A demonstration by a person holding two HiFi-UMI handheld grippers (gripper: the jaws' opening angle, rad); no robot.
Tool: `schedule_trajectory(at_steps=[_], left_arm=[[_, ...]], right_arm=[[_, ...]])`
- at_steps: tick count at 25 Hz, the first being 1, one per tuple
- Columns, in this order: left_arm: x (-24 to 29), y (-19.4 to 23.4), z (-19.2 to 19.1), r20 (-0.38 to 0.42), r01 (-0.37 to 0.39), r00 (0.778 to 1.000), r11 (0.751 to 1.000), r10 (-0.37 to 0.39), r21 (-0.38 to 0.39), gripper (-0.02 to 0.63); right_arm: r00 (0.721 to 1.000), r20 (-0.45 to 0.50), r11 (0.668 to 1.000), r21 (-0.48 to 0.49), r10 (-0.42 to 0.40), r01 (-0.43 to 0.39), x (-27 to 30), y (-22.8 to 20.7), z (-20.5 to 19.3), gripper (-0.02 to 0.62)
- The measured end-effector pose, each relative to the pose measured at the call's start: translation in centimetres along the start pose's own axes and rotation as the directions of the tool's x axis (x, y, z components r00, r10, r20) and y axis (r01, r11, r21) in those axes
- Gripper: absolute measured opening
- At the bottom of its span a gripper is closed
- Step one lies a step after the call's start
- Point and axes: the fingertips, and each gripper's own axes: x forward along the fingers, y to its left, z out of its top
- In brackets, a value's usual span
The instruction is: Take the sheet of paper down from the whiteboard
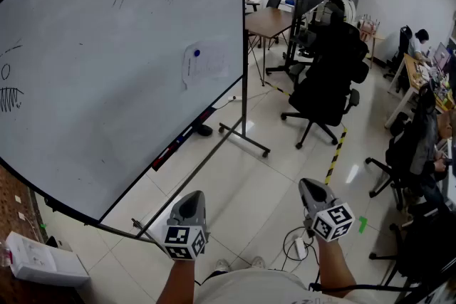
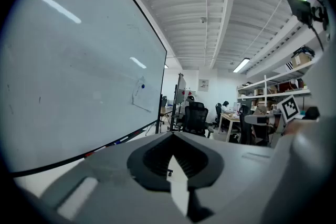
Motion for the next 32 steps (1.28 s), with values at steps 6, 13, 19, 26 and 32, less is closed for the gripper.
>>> schedule_trajectory(at_steps=[6, 13, 19, 26, 32], left_arm=[[1.9, -3.5, -0.3, 0.025, 0.002, 1.0, 1.0, -0.002, -0.008, 0.002], [2.9, -3.4, -0.8, 0.007, -0.037, 0.999, 0.999, 0.038, -0.035, 0.002], [7.2, -2.1, -0.7, 0.004, -0.025, 1.0, 0.999, 0.025, -0.041, 0.002], [15.9, 1.5, 1.3, 0.009, -0.004, 1.0, 0.999, 0.005, -0.051, 0.002], [22.3, 8.2, 4.4, 0.012, -0.043, 0.999, 0.999, 0.043, -0.026, 0.002]], right_arm=[[1.0, -0.005, 1.0, 0.004, 0.011, -0.011, -1.8, -3.4, -1.1, 0.006], [0.999, -0.035, 0.999, 0.026, 0.039, -0.038, -1.0, -5.0, -2.0, 0.006], [0.998, -0.063, 1.0, 0.003, 0.029, -0.029, 1.8, -6.8, -2.4, 0.006], [0.996, -0.084, 1.0, -0.01, -0.012, 0.011, 8.6, -11.4, -1.6, 0.006], [0.996, -0.088, 0.999, -0.031, 0.024, -0.026, 18.9, -12.6, 1.8, 0.006]])
